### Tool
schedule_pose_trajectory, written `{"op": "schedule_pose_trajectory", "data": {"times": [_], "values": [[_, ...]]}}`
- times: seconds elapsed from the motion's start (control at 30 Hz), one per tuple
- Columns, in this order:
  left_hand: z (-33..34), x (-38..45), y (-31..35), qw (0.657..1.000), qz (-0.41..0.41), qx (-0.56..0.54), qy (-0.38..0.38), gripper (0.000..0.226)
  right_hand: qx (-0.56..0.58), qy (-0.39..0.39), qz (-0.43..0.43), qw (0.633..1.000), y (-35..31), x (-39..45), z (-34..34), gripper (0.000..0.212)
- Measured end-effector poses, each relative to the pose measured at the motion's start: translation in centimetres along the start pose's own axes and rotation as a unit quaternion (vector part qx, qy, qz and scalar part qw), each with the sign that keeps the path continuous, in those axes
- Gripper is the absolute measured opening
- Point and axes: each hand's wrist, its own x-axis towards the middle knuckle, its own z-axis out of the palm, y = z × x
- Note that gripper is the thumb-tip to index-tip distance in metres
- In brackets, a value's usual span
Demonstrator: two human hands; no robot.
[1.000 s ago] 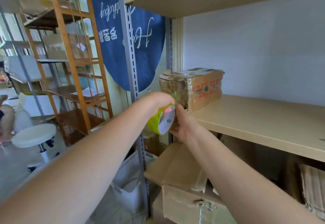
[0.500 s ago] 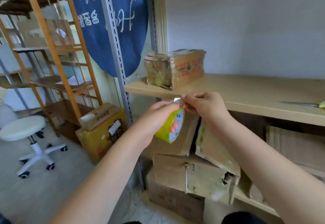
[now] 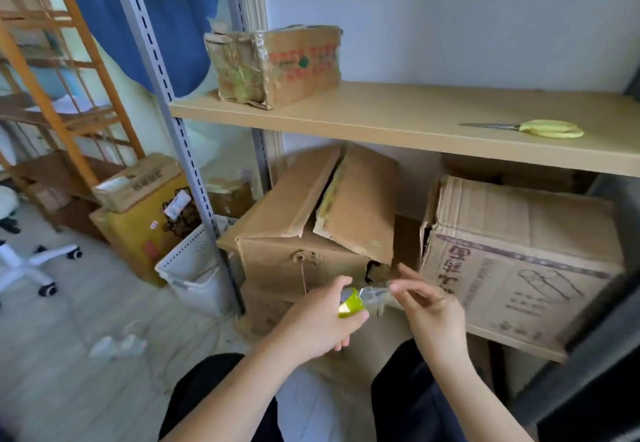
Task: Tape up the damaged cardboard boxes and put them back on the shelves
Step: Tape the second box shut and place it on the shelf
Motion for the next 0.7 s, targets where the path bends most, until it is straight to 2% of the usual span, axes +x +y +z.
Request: {"op": "schedule_pose_trajectory", "data": {"times": [0.1, 0.17, 0.33, 0.5, 0.57, 0.7], "values": [[0.3, 0.7, -0.4, 0.999, -0.013, -0.042, 0.007, 0.064, -0.094, -0.061, -0.134, 0.985, 0.2, 1.8, 0.1, 0.013], [0.6, 1.2, -0.8, 0.994, -0.031, -0.098, 0.022, 0.062, -0.153, -0.116, -0.163, 0.968, -0.3, 3.8, 0.2, 0.010], [3.9, 2.8, -1.6, 0.960, -0.047, -0.272, 0.049, 0.044, -0.314, -0.185, -0.176, 0.914, -2.0, 8.1, 0.0, 0.011], [7.6, 3.2, -0.3, 0.872, -0.044, -0.477, 0.104, 0.031, -0.359, -0.202, -0.168, 0.895, -4.6, 9.6, 0.7, 0.010], [8.5, 3.4, 0.3, 0.853, -0.031, -0.505, 0.128, 0.026, -0.372, -0.195, -0.160, 0.893, -5.1, 10.0, 1.2, 0.009], [8.1, 4.2, 1.7, 0.843, -0.059, -0.510, 0.160, 0.012, -0.390, -0.159, -0.145, 0.896, -5.7, 11.2, 2.1, 0.009]]}}
